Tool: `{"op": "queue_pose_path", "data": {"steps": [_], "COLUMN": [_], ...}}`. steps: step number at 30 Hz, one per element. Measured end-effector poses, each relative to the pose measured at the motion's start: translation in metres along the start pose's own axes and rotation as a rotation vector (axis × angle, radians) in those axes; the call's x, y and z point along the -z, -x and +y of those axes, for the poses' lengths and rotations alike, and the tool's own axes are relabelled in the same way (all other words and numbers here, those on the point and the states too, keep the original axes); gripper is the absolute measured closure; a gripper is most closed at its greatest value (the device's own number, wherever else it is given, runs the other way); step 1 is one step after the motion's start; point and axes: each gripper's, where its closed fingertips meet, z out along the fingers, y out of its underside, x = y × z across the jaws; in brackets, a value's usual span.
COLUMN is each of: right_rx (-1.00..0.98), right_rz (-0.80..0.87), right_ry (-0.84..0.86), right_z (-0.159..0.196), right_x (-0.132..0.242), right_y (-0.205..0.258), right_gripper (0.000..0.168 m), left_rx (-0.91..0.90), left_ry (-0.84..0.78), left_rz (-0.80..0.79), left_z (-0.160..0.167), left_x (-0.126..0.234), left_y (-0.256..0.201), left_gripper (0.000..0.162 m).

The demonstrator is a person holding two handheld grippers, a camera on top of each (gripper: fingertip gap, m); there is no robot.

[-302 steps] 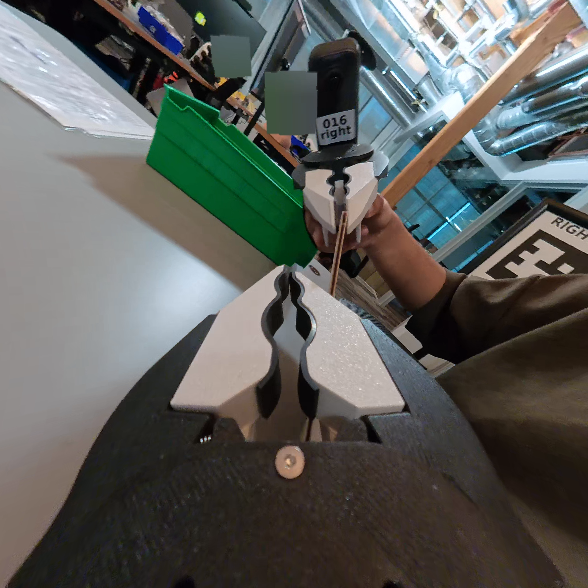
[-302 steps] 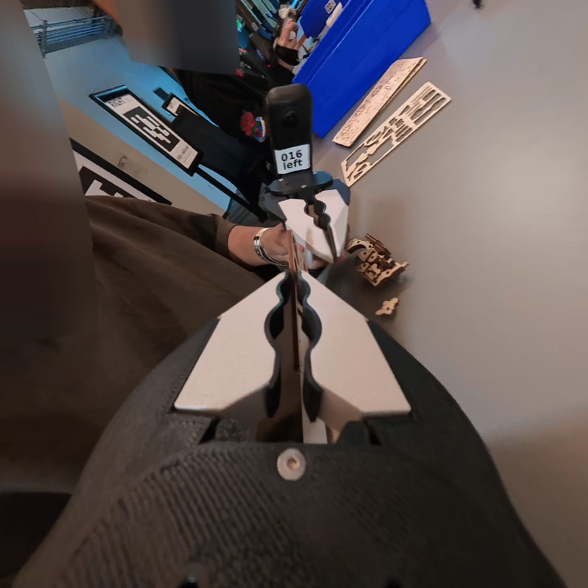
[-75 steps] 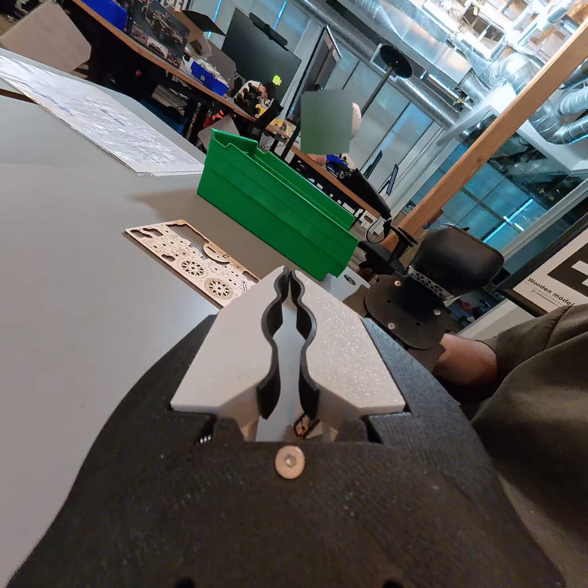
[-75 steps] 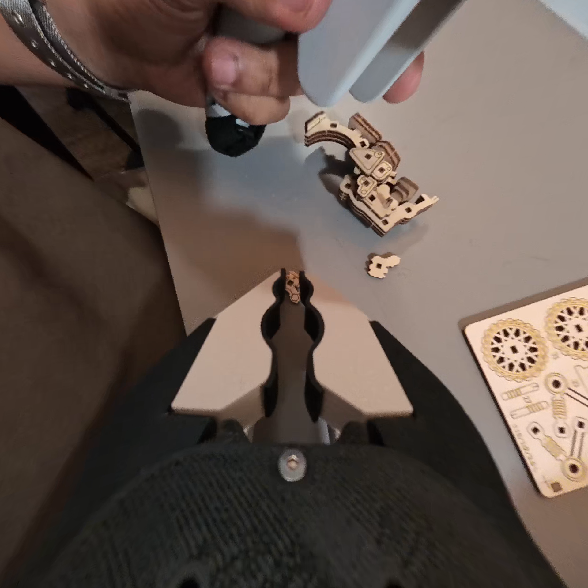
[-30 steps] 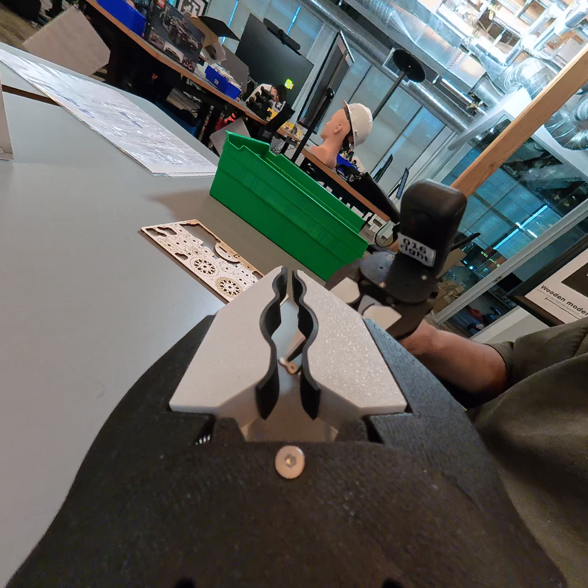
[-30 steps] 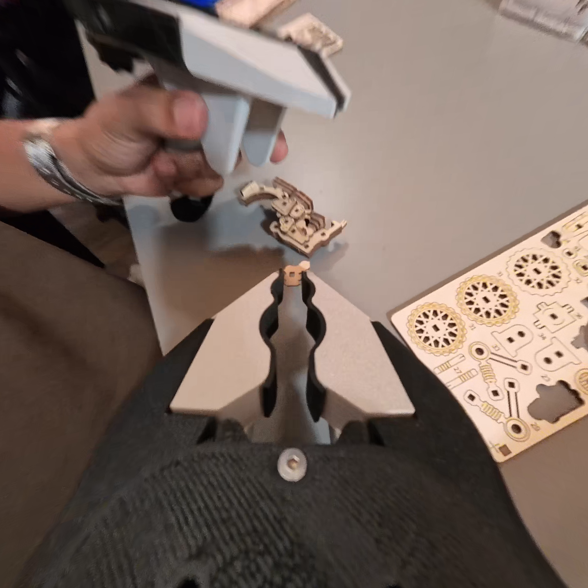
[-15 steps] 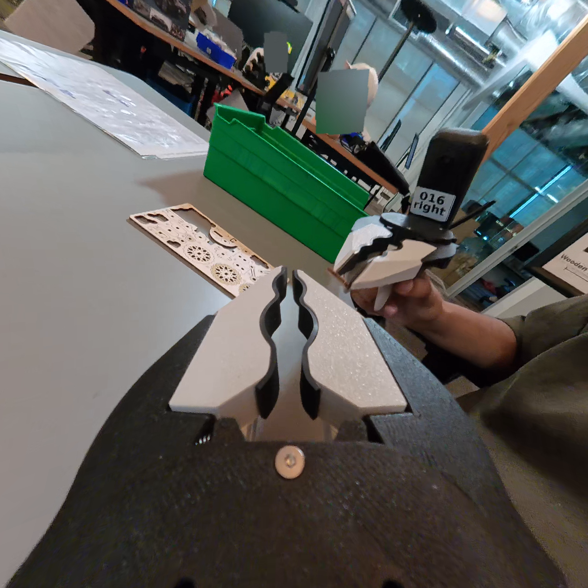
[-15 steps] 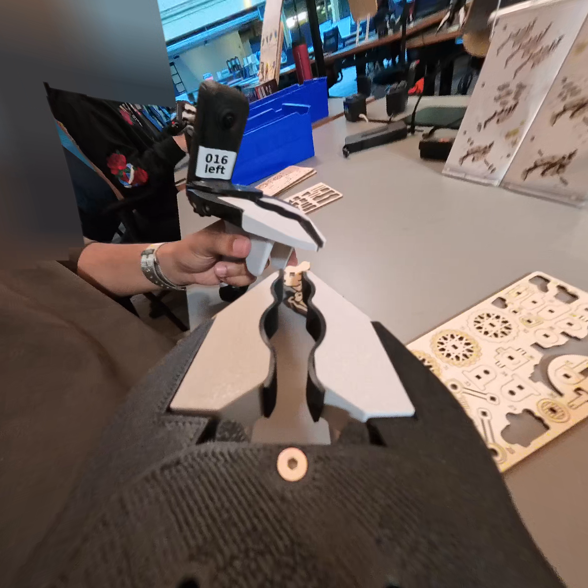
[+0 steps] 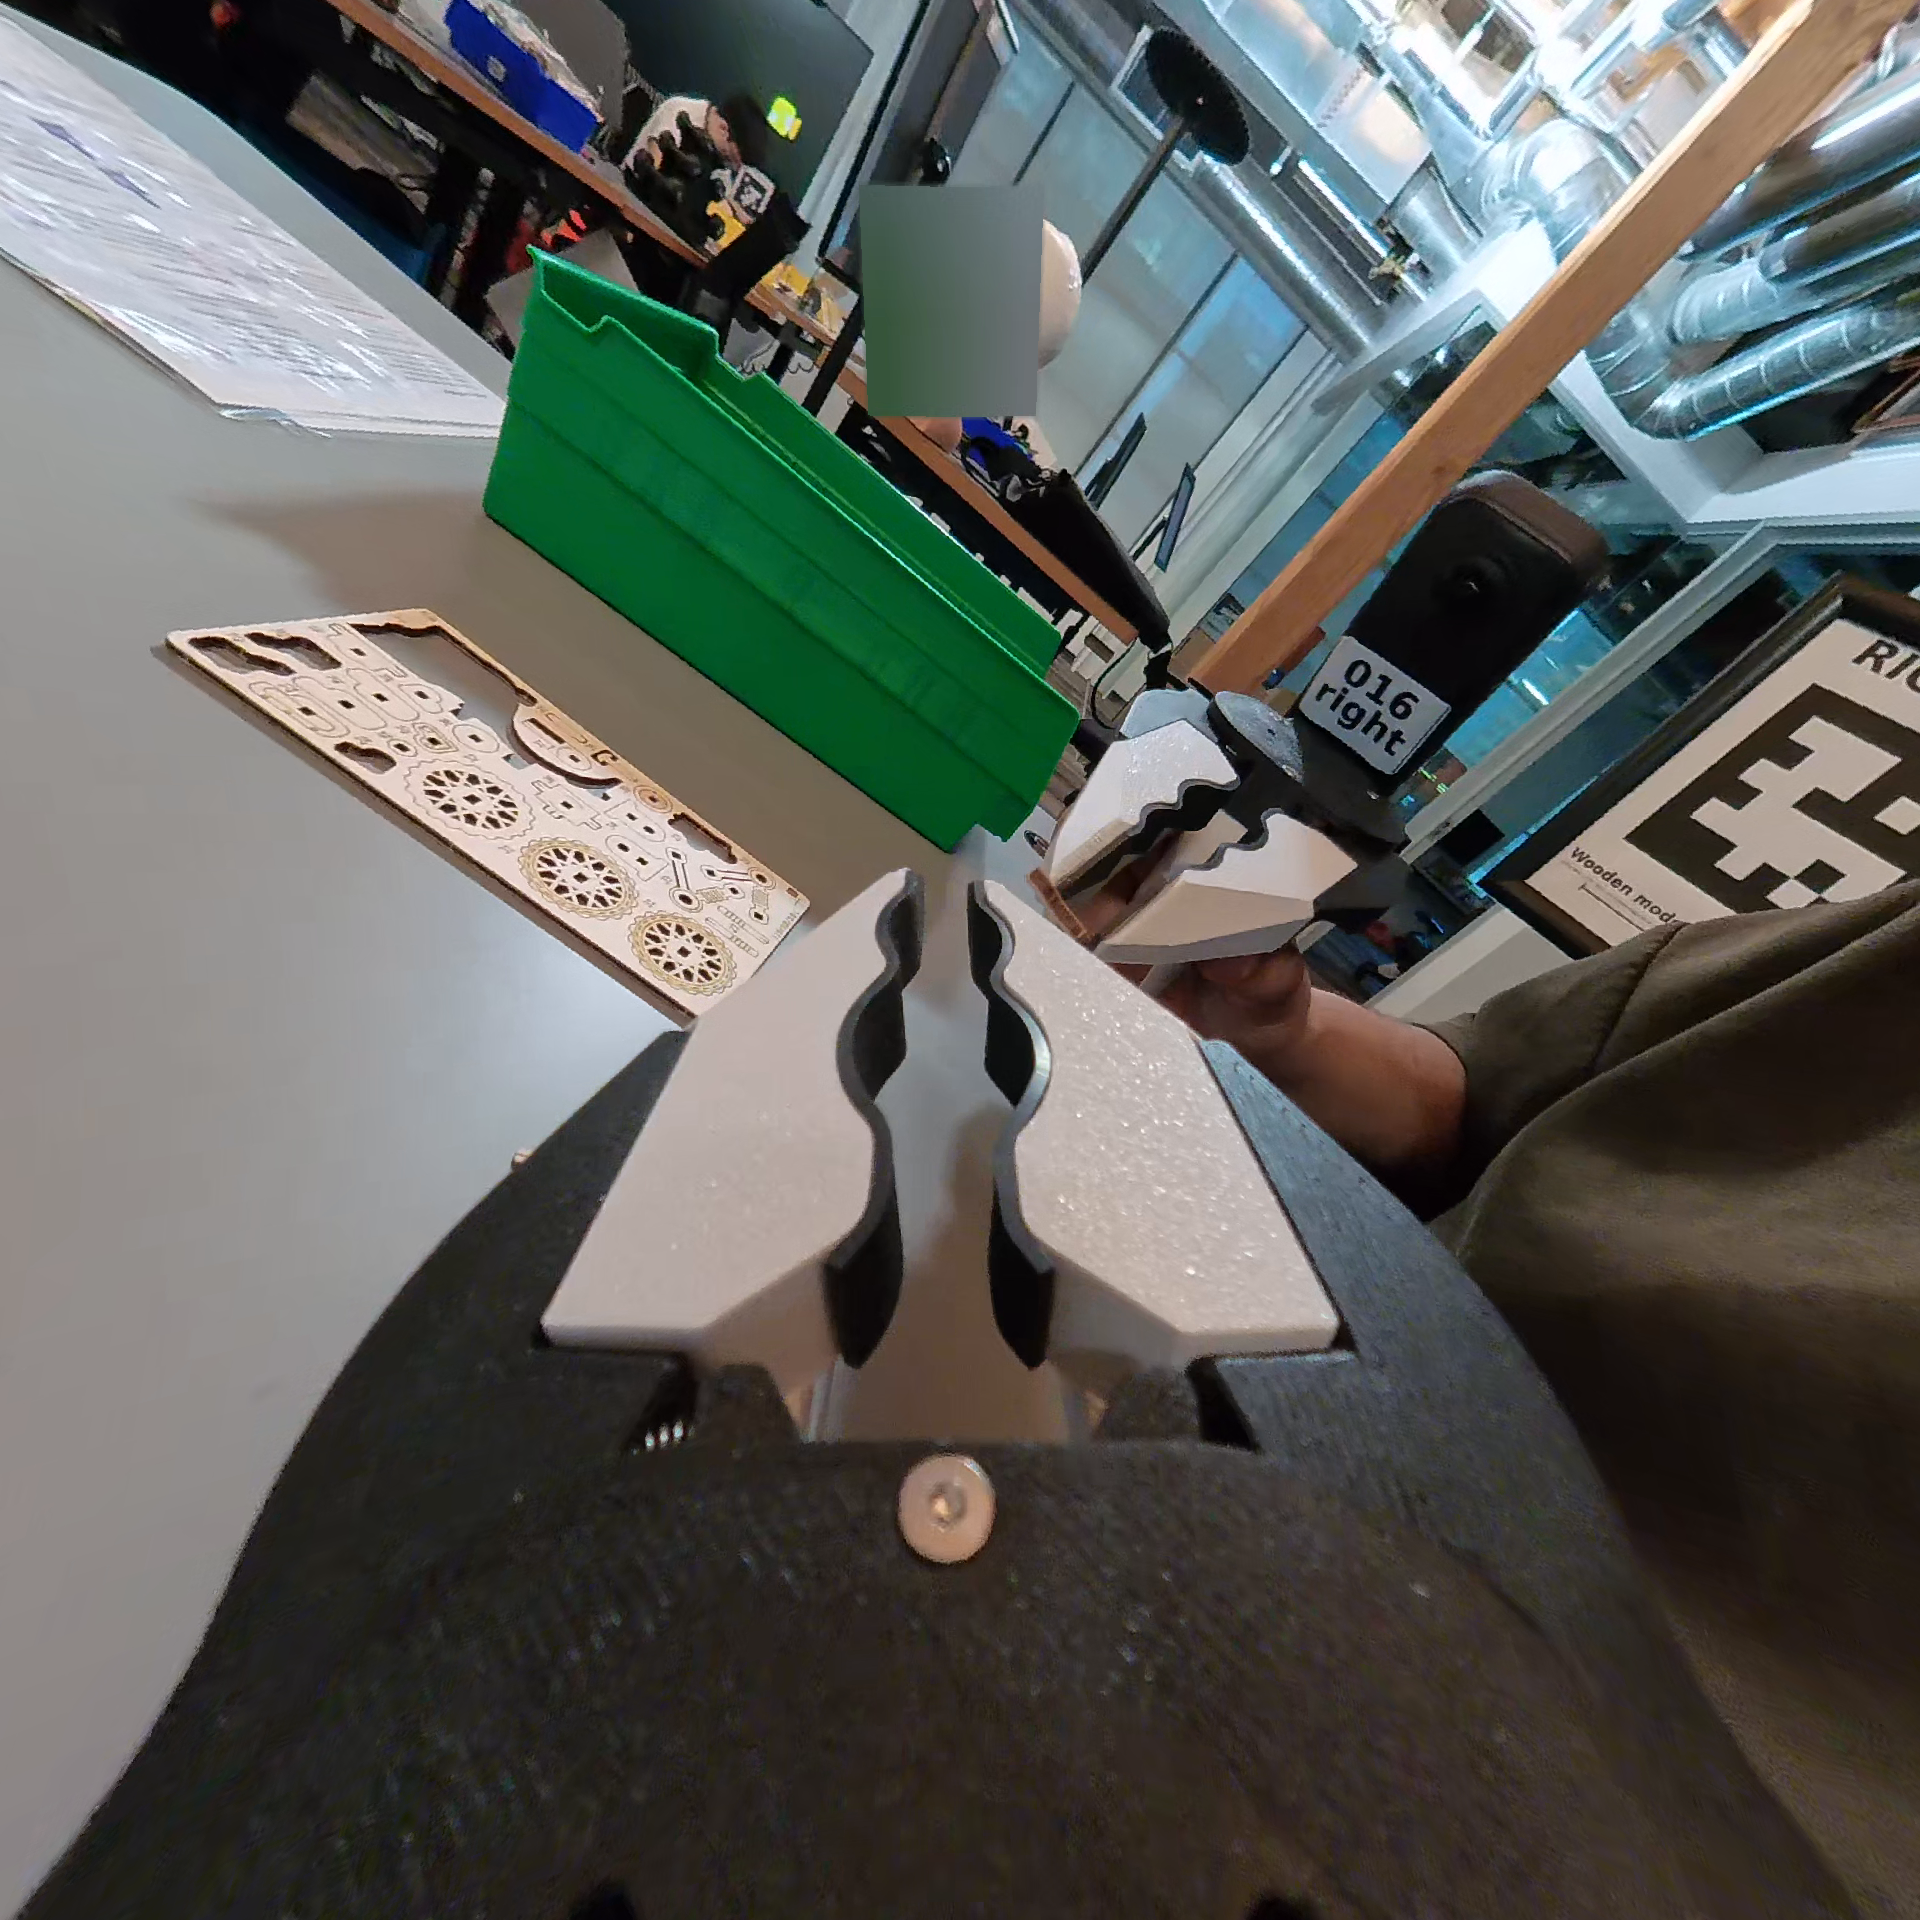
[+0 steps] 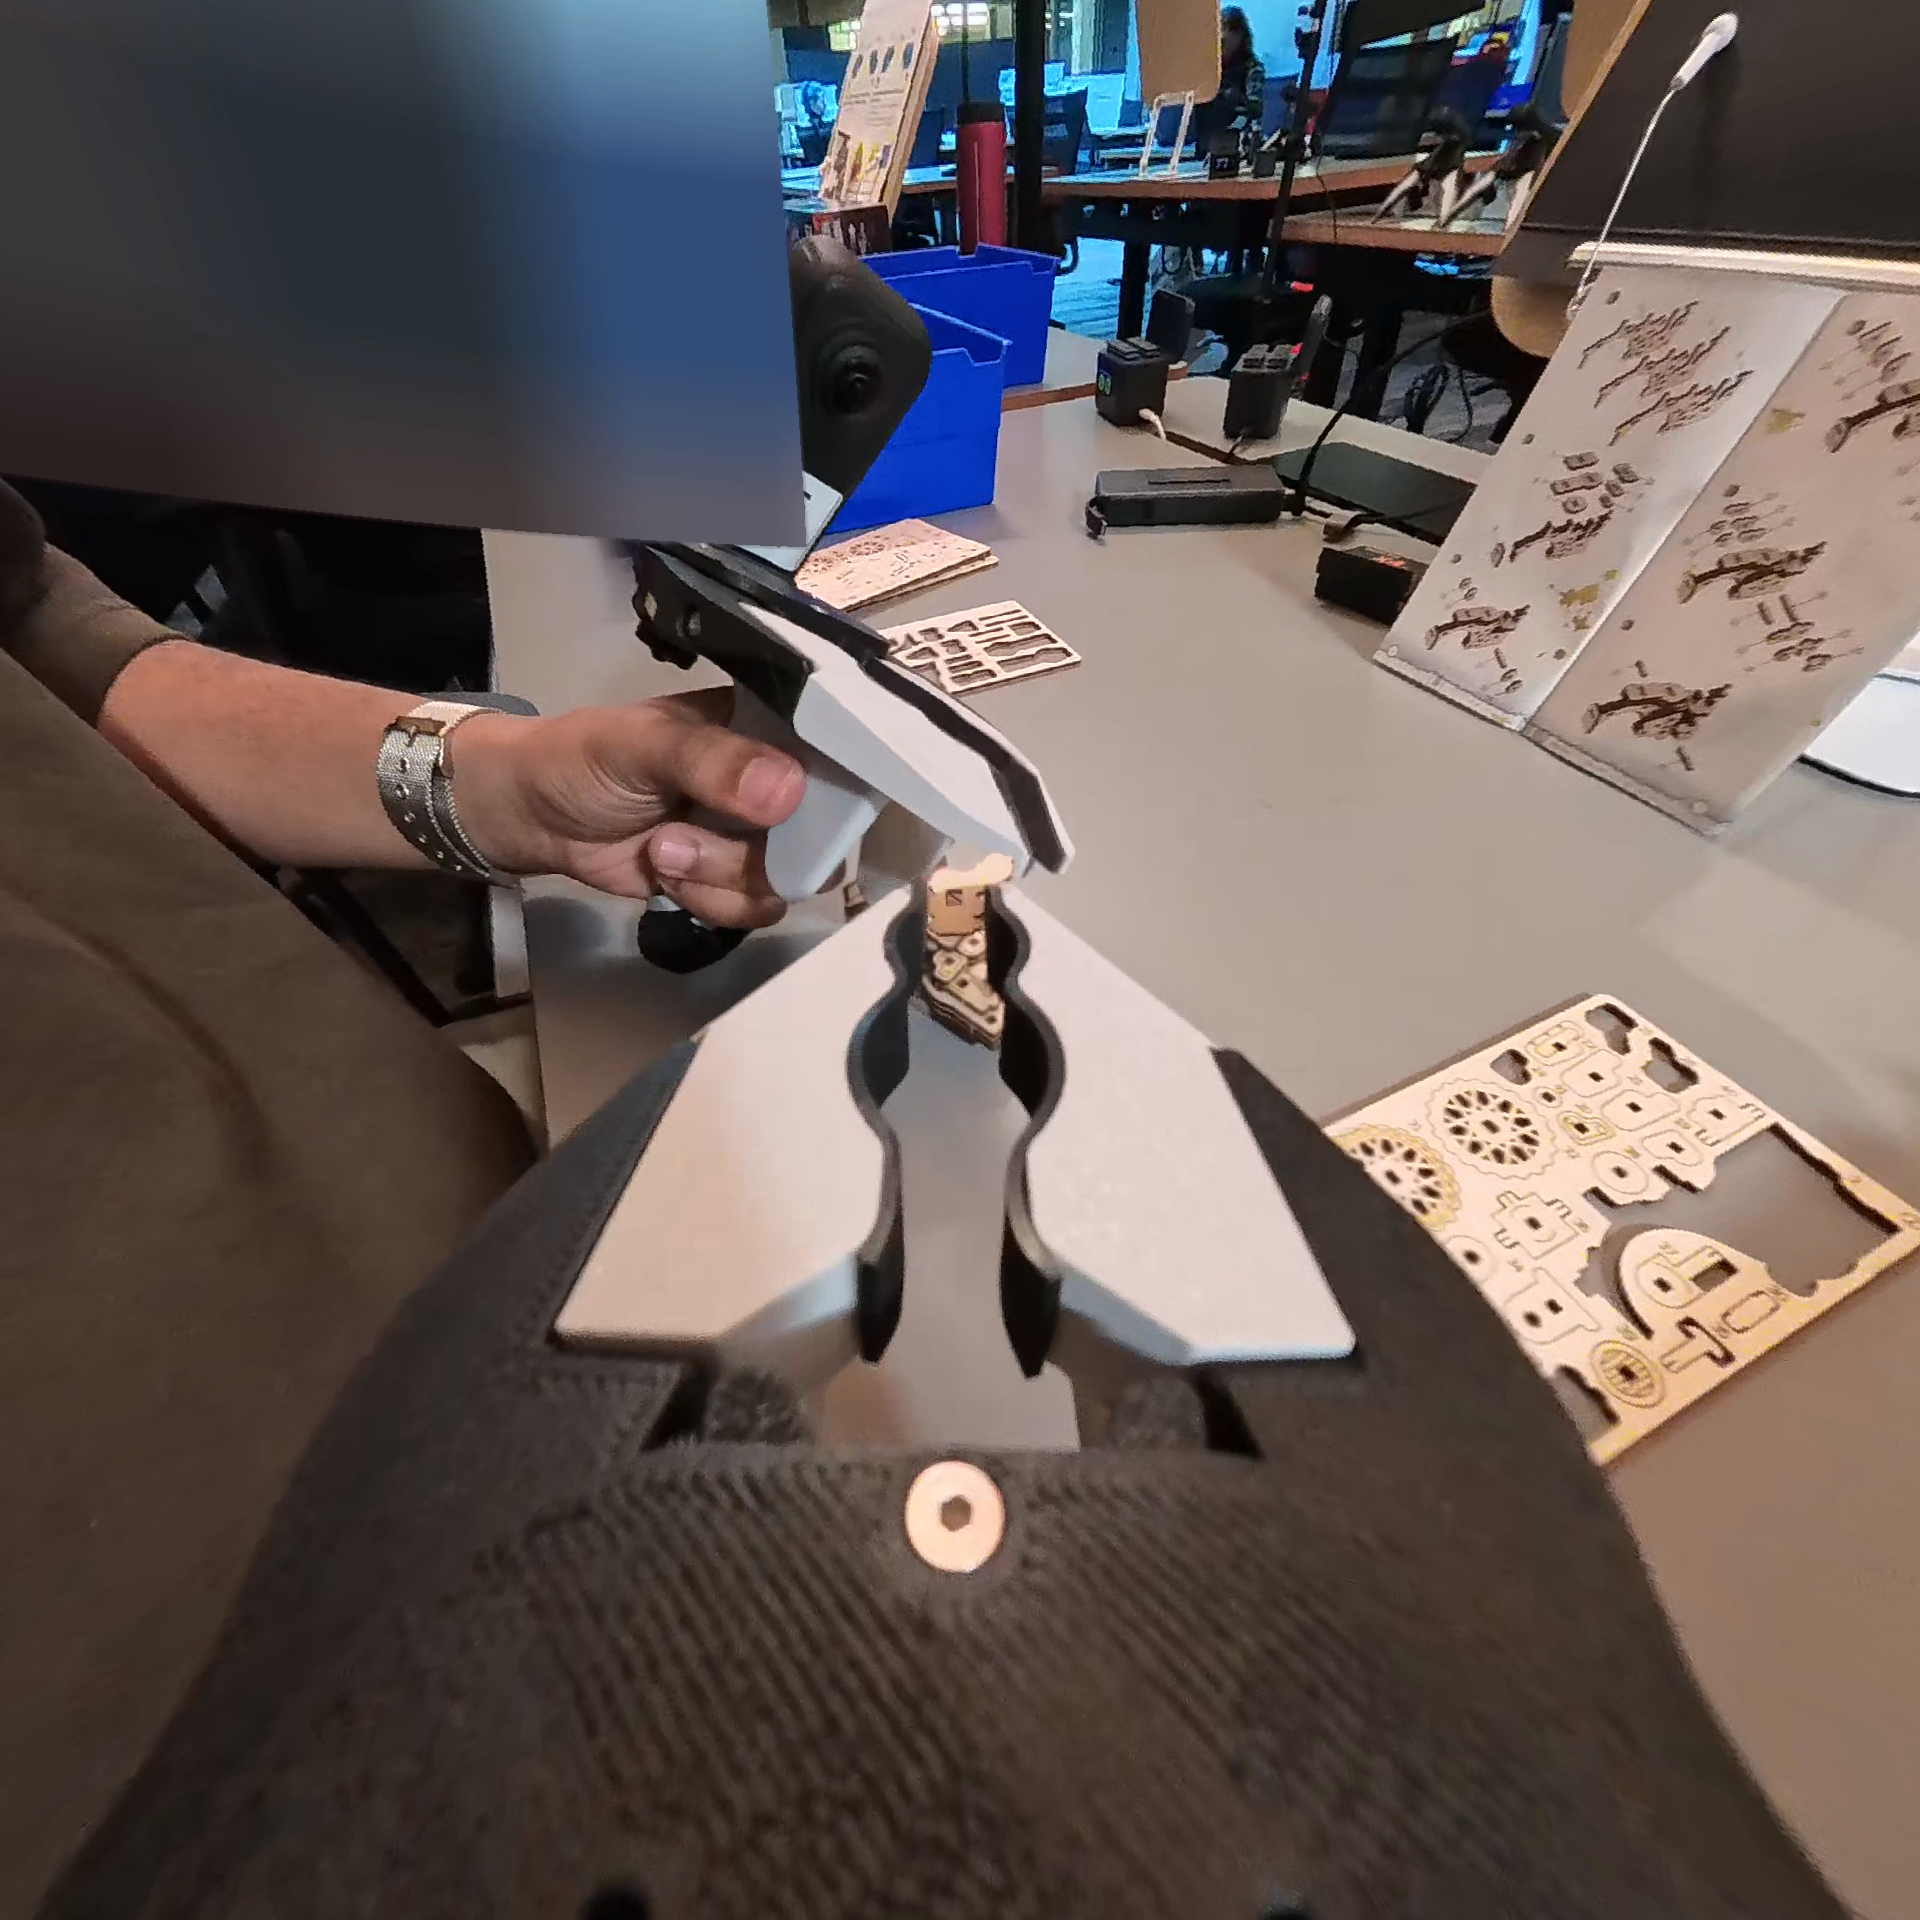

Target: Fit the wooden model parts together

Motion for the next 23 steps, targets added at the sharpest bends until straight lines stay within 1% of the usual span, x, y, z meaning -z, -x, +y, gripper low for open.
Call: {"op": "queue_pose_path", "data": {"steps": [5,10,16,19,23], "right_rx": [-0.075,-0.194,-0.460,-0.570,-0.778], "right_rz": [-0.041,-0.105,-0.329,-0.431,-0.585], "right_ry": [-0.041,-0.086,-0.211,-0.262,-0.321], "right_z": [-0.004,-0.008,-0.022,-0.029,-0.035], "right_x": [0.003,0.006,0.012,0.015,0.018], "right_y": [0.002,0.001,0.012,0.017,0.021], "right_gripper": [0.159,0.159,0.159,0.159,0.159], "left_rx": [0.000,-0.008,-0.054,-0.074,-0.103], "left_ry": [0.006,0.010,0.009,-0.017,-0.029], "left_rz": [0.009,0.013,0.052,0.132,0.219], "left_z": [0.002,0.003,0.003,-0.001,-0.001], "left_x": [-0.001,-0.002,-0.003,-0.003,-0.001], "left_y": [-0.002,-0.003,-0.014,-0.029,-0.047], "left_gripper": [0.155,0.153,0.146,0.142,0.140]}}
